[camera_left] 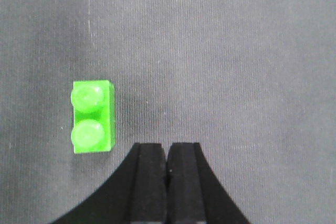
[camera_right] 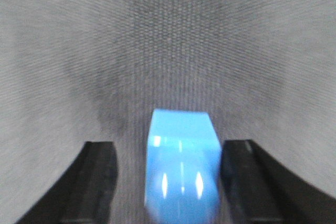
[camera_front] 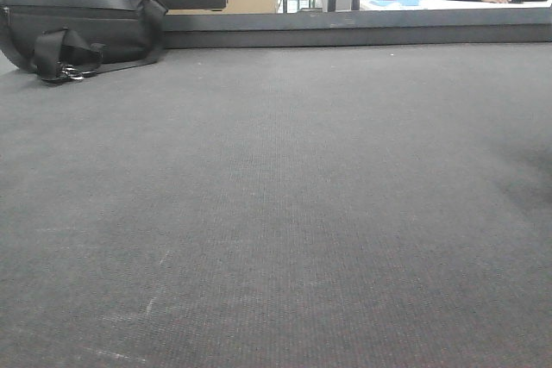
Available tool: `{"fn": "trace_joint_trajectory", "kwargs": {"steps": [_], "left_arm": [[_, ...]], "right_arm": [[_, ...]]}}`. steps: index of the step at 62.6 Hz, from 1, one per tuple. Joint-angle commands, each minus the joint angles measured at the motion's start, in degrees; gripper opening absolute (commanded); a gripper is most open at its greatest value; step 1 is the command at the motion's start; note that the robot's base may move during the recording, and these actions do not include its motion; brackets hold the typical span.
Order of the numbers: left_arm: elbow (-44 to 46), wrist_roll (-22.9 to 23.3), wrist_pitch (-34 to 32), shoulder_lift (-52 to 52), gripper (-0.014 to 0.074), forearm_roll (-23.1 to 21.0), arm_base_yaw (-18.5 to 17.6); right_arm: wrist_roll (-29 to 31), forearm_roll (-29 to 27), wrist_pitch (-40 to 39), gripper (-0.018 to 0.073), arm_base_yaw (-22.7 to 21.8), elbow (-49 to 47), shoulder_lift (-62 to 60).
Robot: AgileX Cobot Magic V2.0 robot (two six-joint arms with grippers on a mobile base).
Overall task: Grab block from conveyor and place in blue bin
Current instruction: 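Close left gripper on green block and right gripper on blue block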
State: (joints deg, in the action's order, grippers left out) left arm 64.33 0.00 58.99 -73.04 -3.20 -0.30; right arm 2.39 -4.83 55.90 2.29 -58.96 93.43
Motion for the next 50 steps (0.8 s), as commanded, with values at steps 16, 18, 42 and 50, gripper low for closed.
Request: {"fn": "trace_joint_trajectory", "kwargs": {"steps": [16,18,42,50], "left_arm": [[0.55,5.90,5.03,-0.32,-0.0111,0.11,3.87],[0.55,4.08,5.87,-0.80,-0.0111,0.11,4.69],[0.55,-12.06,-0.67,-9.96,-0.0065,1.25,7.29],[0.55,-11.42,-1.55,-13.23,0.0174,1.98,7.29]], "right_arm": [[-1.70,1.67,0.94,-0.0160,0.07,-0.41,-1.84],[-1.70,1.67,0.91,-0.0162,0.07,-0.41,-2.76],[-1.70,-1.54,0.75,-0.0162,0.07,-0.53,-12.40],[-1.70,-2.39,0.71,-0.0162,0.07,-0.42,-12.40]]}}
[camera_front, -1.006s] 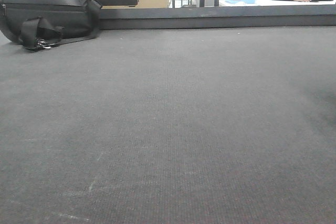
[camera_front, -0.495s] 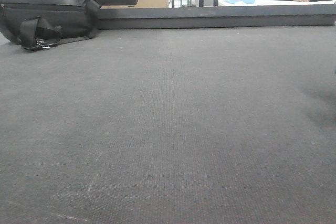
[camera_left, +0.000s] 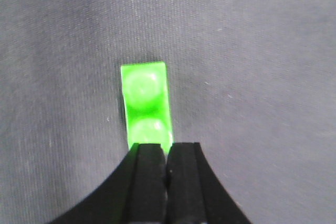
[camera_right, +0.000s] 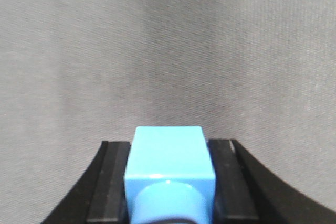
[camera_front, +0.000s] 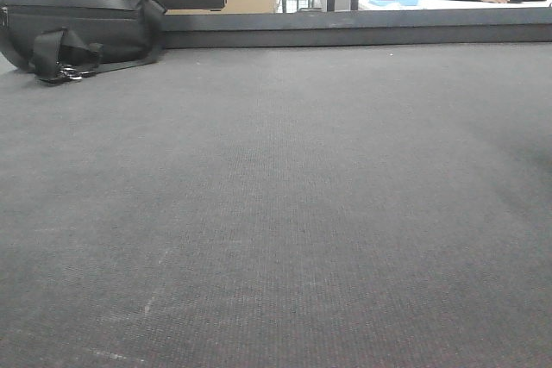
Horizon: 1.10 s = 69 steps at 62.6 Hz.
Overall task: Grab block from conveyor and place in blue bin
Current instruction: 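Close left gripper on green block and right gripper on blue block, then lift both held blocks up off the conveyor belt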
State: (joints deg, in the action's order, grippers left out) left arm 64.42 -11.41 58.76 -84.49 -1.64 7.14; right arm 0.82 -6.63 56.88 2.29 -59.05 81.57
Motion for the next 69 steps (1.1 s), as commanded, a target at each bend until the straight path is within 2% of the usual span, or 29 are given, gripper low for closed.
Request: {"fn": "trace_joint_trajectory", "kwargs": {"steps": [1,5,10,29,36,41,51,62,69], "left_arm": [[0.46,0.10,-1.48,-2.15,0.0202,0.45,-0.15],[0.46,1.63,-2.34,-3.85,0.0310,0.56,-0.15],[0.46,4.02,-2.87,-5.82,0.0371,0.69,-0.15],[0.46,4.63,-6.22,-12.33,0.0329,0.92,-0.15],[0.46,4.63,-6.65,-13.74,0.0283,0.92,-0.15],[0.46,4.63,-8.23,-13.96,0.0207,1.64,-0.15],[0.68,4.63,-9.52,-13.96,-0.0104,2.09,-0.15],[0.96,4.63,-7.53,-10.06,-0.0111,1.64,-0.15],[0.00,3.40,-9.59,-4.04,-0.0111,-1.63,-0.15]], "right_arm": [[-0.13,-0.73,-0.28,-0.0162,0.07,-0.33,-0.54],[-0.13,-1.77,-0.28,-0.0162,0.07,-0.33,-0.54],[-0.13,-2.28,-0.32,-0.0162,0.07,-0.33,-0.54],[-0.13,-2.43,-0.32,-0.0162,0.07,-0.33,-0.54],[-0.13,-2.43,-0.32,-0.0162,0.07,-0.33,-0.54],[-0.13,-2.55,-0.32,-0.0162,0.07,-0.33,-0.54],[-0.13,-2.55,-0.31,-0.0162,0.07,-0.33,-0.54],[-0.13,-5.13,0.30,-0.0162,0.17,-0.33,-3.13],[0.79,-5.32,-3.58,-0.0162,0.17,0.02,-7.02]]}}
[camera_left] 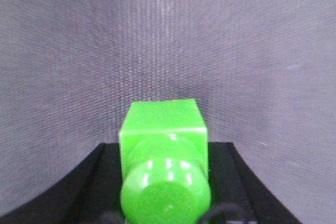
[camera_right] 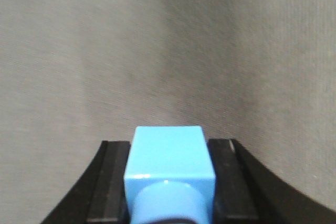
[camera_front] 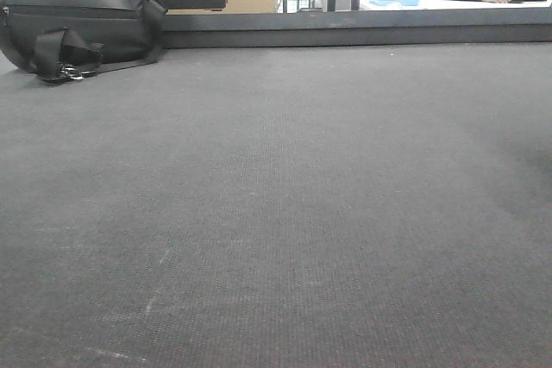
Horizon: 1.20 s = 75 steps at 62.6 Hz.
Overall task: Grab block from conveyor and place in blue bin
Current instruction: 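Lift both held blocks up off the conveyor belt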
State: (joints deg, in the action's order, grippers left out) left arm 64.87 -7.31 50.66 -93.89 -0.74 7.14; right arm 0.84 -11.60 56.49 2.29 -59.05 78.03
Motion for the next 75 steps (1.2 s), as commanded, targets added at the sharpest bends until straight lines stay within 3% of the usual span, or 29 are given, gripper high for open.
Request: {"fn": "trace_joint_trajectory", "kwargs": {"steps": [1,11,20,29,44,63,75], "left_arm": [[-0.79,-1.15,-2.71,6.35,-0.0111,-3.10,-0.15],[-7.12,-4.62,-14.80,17.95,-0.0111,-7.67,-0.15],[-17.65,-4.62,-29.39,29.80,-0.0111,-8.16,-0.15],[-28.04,-4.62,-37.35,42.13,-0.0111,-9.33,-0.15],[-37.73,-4.62,-38.10,59.78,-0.0111,-9.20,-0.42],[-38.42,-4.62,-38.37,75.35,-0.0111,-9.21,-2.81],[-38.32,-4.62,-38.37,77.58,-0.0111,-9.21,-5.41]], "right_arm": [[0.93,-0.34,-4.08,-0.0162,0.17,0.19,-4.11],[1.88,-0.34,-15.20,-0.0162,0.17,4.33,-11.83],[1.88,-0.34,-25.58,-0.0162,0.17,12.71,-21.37],[1.88,-0.09,-34.56,-0.0162,0.17,22.31,-33.11],[1.88,0.28,-45.35,-0.0162,0.17,34.91,-47.96],[2.77,0.49,-40.25,-0.0162,0.17,33.11,-57.76],[3.76,0.54,-40.25,-0.0162,0.17,30.45,-58.59]]}}
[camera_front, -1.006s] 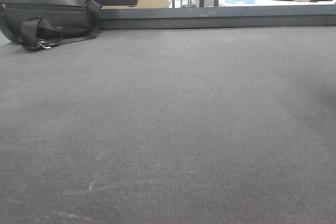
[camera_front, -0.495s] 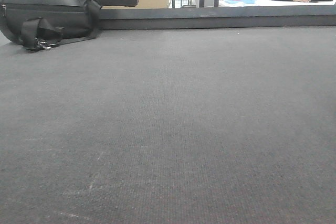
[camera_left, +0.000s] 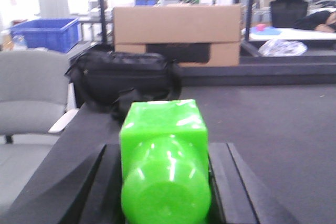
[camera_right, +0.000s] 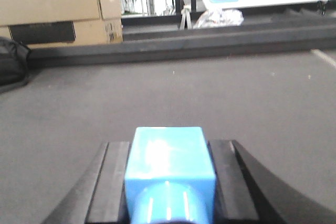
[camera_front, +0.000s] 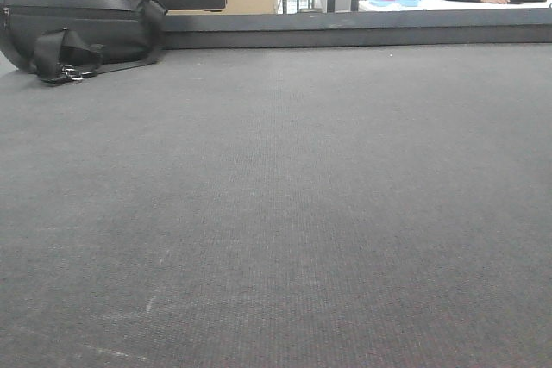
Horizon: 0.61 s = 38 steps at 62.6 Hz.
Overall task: Grab block from conveyor and place in blue bin
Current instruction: 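Lift both held blocks up off the conveyor belt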
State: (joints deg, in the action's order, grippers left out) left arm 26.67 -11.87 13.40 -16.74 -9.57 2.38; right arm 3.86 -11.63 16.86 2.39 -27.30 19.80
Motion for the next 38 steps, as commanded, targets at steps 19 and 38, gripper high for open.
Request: {"fn": "trace_joint_trajectory", "kwargs": {"steps": [19,38], "left_arm": [[-0.11,-0.07,-1.11,0.43,-0.0111,-0.37,-0.64],[-0.11,-0.07,-1.11,0.43,-0.0111,-0.37,-0.64]], "right_arm": [[3.97,3.62,-0.60,-0.0162,0.06,-3.96,-0.35],[4.86,3.88,-0.60,-0.0162,0.06,-3.96,-0.35]]}}
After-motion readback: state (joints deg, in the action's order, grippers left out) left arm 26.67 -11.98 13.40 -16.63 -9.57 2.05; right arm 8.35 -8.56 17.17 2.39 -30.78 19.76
